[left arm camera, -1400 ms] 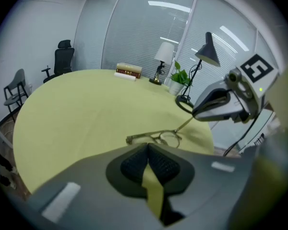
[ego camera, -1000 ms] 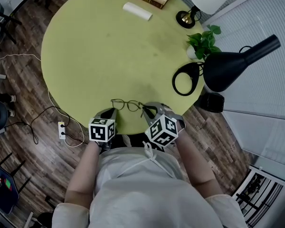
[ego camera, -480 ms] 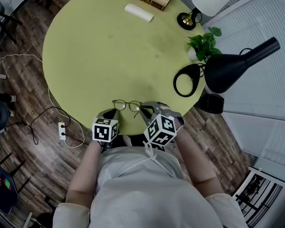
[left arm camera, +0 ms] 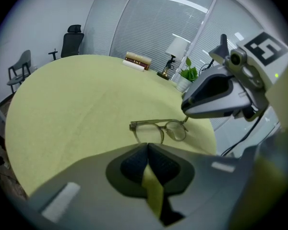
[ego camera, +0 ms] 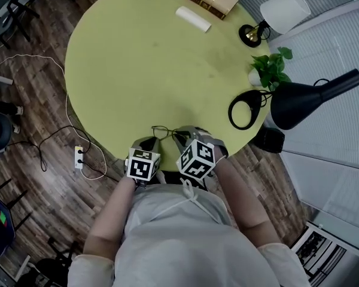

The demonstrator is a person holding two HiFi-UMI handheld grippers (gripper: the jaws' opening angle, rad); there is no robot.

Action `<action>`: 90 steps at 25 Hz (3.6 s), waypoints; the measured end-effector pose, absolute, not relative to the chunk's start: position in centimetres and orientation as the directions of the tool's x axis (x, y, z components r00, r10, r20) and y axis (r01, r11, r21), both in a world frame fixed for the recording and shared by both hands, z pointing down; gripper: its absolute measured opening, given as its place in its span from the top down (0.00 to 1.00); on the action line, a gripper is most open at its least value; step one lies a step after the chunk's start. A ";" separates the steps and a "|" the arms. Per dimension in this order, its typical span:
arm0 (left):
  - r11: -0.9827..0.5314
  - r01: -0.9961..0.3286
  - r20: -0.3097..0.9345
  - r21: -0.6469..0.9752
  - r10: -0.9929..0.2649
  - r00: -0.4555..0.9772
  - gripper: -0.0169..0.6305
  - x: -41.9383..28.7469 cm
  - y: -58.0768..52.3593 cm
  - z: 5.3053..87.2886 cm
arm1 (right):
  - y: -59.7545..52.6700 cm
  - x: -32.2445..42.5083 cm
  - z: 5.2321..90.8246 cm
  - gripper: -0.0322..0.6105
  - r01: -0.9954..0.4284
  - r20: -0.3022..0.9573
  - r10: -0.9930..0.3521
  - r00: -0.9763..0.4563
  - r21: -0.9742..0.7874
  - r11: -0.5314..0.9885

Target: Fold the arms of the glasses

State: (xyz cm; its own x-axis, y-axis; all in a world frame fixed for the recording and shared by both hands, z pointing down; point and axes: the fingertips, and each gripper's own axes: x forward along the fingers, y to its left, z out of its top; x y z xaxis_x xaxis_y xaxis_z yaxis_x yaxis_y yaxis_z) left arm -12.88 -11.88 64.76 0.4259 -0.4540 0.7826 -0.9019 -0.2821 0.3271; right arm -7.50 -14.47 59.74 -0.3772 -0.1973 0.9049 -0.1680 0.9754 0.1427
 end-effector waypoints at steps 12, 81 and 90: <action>-0.282 -0.894 0.780 0.349 -0.440 0.444 0.96 -13.2 -12.0 64.8 | -14.9 -9.6 62.4 0.92 -0.160 0.914 -0.135 -0.381 0.079 0.984; -0.463 -0.883 0.237 0.077 -0.852 0.467 0.96 -12.8 -20.3 36.5 | -20.0 -1.6 39.8 0.95 -0.854 0.315 -0.823 -0.473 0.068 0.516; -0.498 -0.861 0.239 0.098 -0.828 0.507 0.96 -11.2 -19.5 36.7 | -19.4 -1.5 38.9 0.95 -0.865 0.297 -0.835 -0.462 0.055 0.499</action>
State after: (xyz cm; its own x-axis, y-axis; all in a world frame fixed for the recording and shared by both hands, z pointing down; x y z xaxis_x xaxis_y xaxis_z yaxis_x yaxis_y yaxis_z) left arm -11.17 -19.48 36.71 0.5066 -0.8285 0.2386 -0.8613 -0.4985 0.0981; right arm -1.47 -19.42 38.91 -0.4625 -0.8354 0.2969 -0.8651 0.4985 0.0552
